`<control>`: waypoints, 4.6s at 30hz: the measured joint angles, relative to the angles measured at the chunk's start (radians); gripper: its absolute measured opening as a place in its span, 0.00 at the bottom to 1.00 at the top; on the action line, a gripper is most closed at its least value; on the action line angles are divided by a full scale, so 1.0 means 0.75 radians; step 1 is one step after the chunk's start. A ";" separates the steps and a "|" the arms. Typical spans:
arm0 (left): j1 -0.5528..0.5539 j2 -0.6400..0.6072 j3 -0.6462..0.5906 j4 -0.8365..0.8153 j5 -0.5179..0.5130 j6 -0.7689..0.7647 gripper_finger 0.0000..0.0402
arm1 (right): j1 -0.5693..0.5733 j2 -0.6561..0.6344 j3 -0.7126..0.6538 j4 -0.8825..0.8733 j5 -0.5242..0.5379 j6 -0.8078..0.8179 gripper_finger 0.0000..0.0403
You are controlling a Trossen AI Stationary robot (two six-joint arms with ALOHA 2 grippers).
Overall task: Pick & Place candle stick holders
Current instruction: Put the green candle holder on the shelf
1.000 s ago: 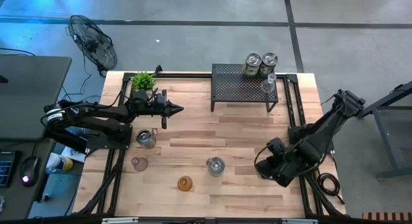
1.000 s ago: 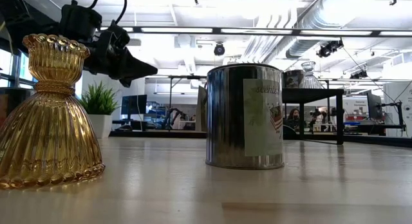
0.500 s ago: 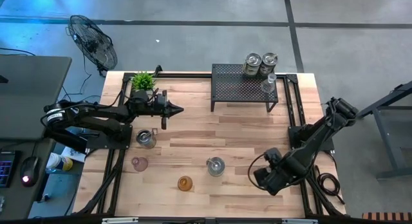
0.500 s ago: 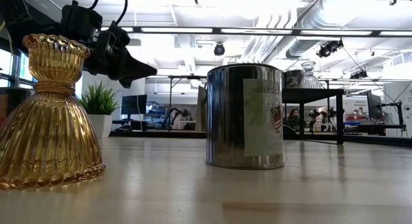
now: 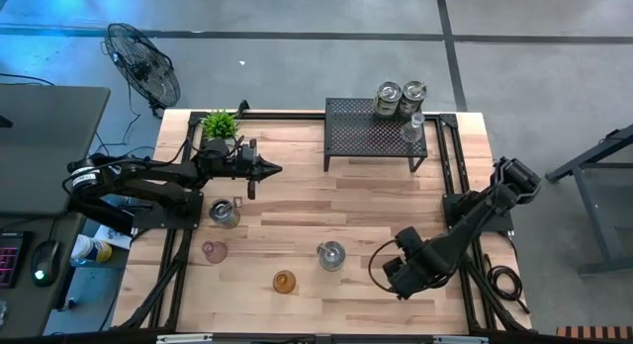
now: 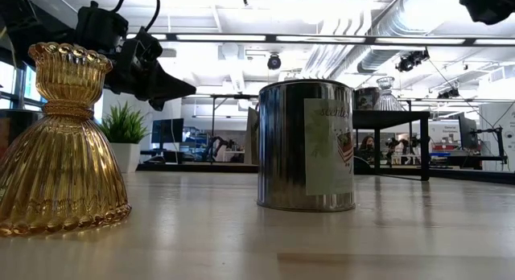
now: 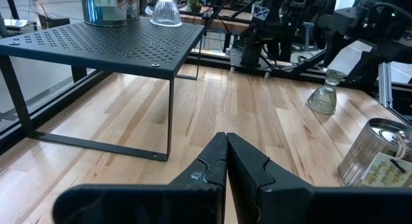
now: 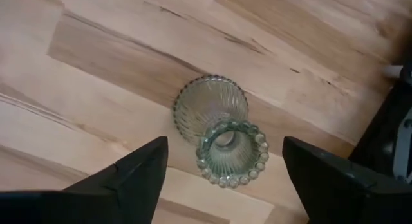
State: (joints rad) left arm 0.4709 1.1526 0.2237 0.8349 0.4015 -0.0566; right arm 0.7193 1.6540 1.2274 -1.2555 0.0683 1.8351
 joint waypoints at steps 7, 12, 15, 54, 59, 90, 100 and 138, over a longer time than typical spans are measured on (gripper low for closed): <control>0.000 0.000 0.000 0.000 0.003 0.000 0.01 | 0.010 0.011 -0.022 0.031 -0.023 0.035 0.68; 0.000 0.000 0.000 -0.001 0.012 -0.001 0.01 | 0.039 0.011 -0.143 0.227 -0.025 0.072 0.64; 0.000 0.000 0.000 -0.001 0.011 -0.001 0.01 | 0.046 0.012 -0.183 0.291 -0.004 0.092 0.60; 0.000 0.000 0.000 0.001 0.006 0.010 0.01 | -1.279 -0.089 0.752 -0.368 0.089 -1.614 0.36; 0.000 0.000 0.000 0.002 0.006 0.010 0.01 | -1.530 0.021 0.872 -0.413 0.103 -1.916 0.37; 0.000 0.000 0.000 0.001 0.010 0.010 0.01 | -1.793 0.092 0.663 -0.244 0.162 -2.163 0.41; 0.000 0.000 0.000 0.001 0.009 0.010 0.01 | -1.800 0.092 0.662 -0.241 0.216 -2.166 0.37; 0.000 0.000 0.000 0.001 0.008 0.009 0.01 | -1.805 0.092 0.661 -0.194 0.282 -2.169 0.45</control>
State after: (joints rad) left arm 0.4709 1.1526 0.2237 0.8356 0.4072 -0.0498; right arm -0.6346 1.7233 1.7233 -1.4010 0.2802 0.2085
